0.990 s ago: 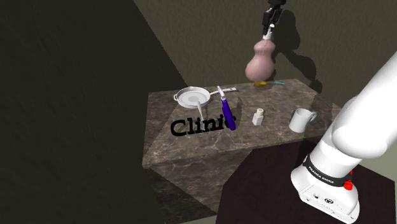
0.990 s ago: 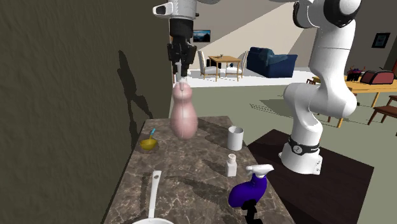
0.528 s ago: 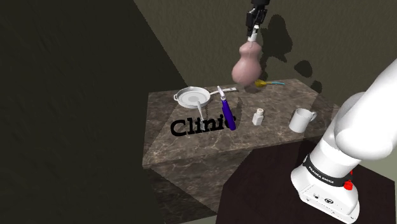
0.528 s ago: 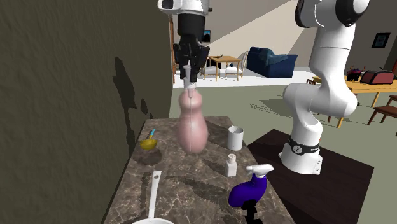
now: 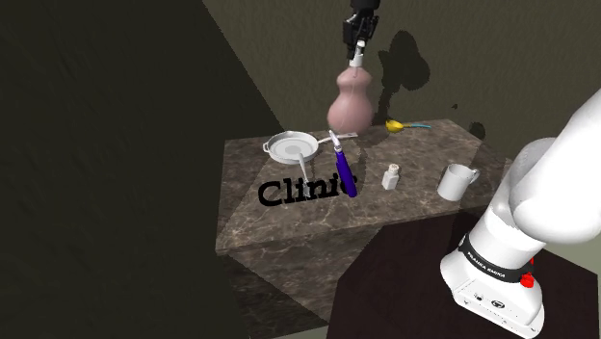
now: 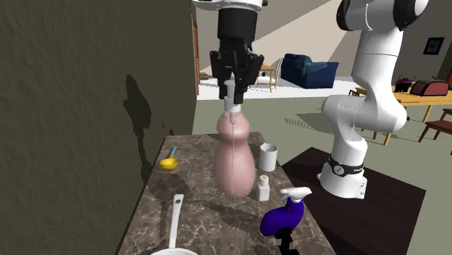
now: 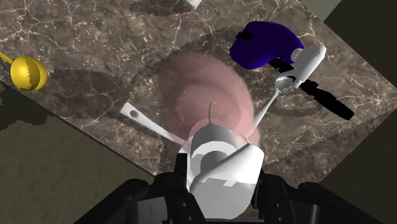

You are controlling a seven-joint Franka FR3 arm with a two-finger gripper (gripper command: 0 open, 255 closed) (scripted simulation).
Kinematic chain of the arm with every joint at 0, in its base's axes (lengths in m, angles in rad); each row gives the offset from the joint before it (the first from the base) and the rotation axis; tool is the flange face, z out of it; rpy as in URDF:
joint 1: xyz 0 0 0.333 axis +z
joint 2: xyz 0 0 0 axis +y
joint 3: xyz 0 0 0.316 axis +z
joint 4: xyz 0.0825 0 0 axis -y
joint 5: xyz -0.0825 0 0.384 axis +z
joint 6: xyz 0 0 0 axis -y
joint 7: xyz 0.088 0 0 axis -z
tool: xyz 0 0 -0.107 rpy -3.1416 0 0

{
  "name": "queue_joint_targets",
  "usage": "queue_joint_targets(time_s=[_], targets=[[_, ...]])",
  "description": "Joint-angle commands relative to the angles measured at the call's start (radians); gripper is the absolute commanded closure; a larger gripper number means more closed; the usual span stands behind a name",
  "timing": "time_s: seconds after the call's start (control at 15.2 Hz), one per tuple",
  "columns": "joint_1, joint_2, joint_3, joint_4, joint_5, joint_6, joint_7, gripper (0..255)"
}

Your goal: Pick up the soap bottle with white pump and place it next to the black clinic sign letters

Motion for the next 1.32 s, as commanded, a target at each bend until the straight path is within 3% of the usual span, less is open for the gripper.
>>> queue_joint_targets(time_s=[0.0, 0.66, 1.25], targets=[[0.018, 0.009, 0.025, 0.005, 0.003, 0.003, 0.044, 255], [0.117, 0.121, 0.146, 0.129, 0.019, -0.017, 0.259, 255], [0.207, 0.307, 0.230, 0.363, 0.020, -0.072, 0.433, 255]])
